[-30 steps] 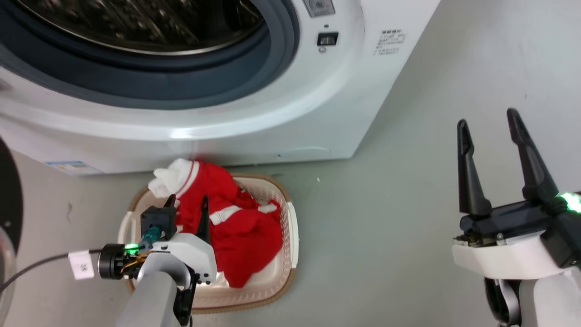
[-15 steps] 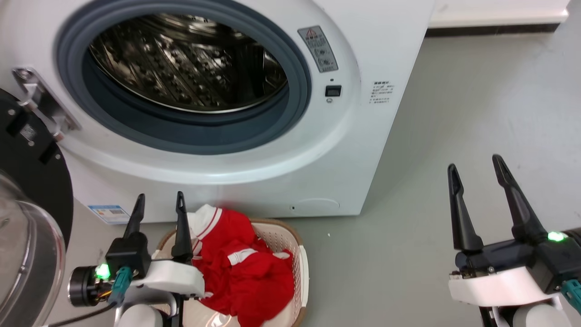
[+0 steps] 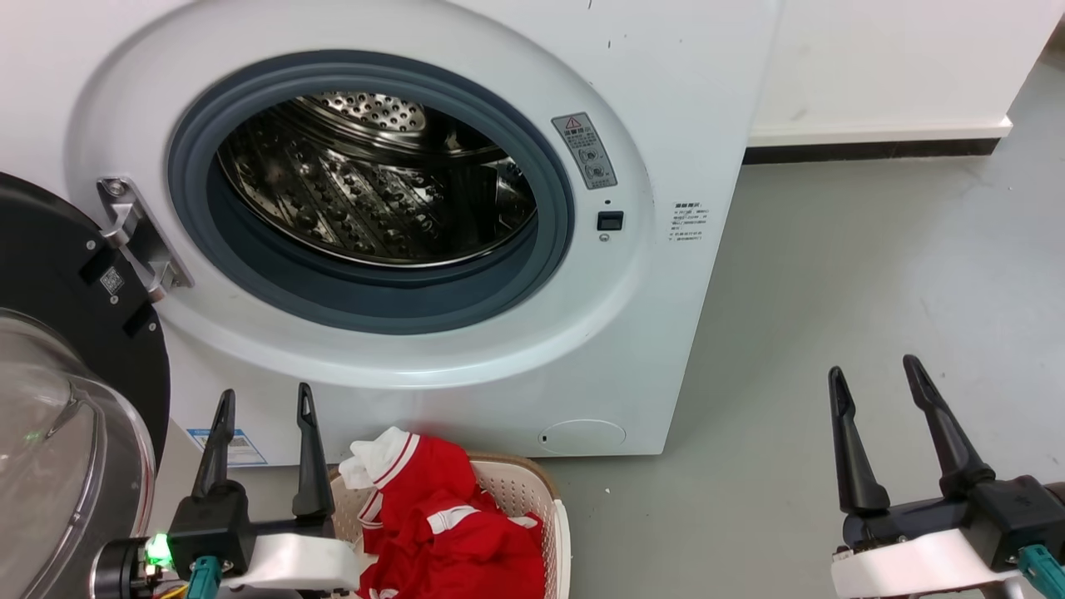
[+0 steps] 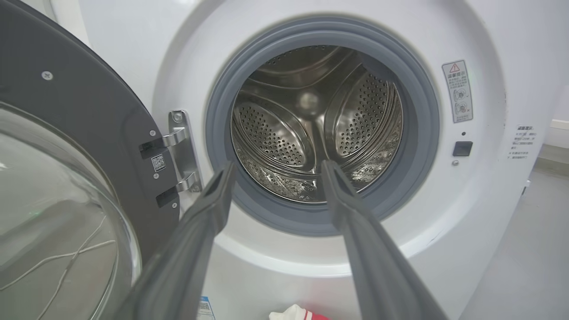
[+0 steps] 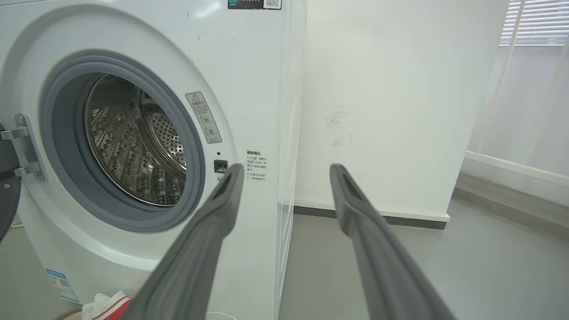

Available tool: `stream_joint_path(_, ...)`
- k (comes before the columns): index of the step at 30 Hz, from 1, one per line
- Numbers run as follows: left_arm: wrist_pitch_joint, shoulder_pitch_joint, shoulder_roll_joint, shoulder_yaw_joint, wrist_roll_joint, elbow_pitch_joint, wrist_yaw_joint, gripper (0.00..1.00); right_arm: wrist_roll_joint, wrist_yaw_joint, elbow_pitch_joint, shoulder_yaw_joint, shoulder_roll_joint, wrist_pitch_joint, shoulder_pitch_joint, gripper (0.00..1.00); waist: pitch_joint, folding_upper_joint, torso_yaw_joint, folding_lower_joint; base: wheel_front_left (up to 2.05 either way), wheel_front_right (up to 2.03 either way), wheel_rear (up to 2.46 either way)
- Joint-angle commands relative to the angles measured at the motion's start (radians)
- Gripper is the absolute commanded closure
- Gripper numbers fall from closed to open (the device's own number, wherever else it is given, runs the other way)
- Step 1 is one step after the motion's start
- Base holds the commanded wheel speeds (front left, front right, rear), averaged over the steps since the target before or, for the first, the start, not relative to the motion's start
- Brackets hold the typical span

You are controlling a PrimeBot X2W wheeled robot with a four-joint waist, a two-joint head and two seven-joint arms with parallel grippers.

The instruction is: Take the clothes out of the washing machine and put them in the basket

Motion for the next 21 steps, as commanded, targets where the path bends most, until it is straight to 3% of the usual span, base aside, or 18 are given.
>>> stream_joint_path(1, -0.003, 0.012, -0.002, 0.000, 0.011, -0.004, 0.001, 0.00, -0.004, -0.001, 0.011, -0.004, 0.000, -0.002, 0.012, 0.00, -0.009, 0.0000, 0.001, 0.0002, 0.00, 0.00, 0.00)
stream_joint_path(21, -0.003, 0.046, -0.005, -0.003, 0.022, -0.023, -0.003, 0.00, -0.001, -0.001, 0.031, -0.009, 0.000, -0.002, 0.041, 0.00, -0.042, 0.0000, 0.004, 0.0002, 0.00, 0.00, 0.00)
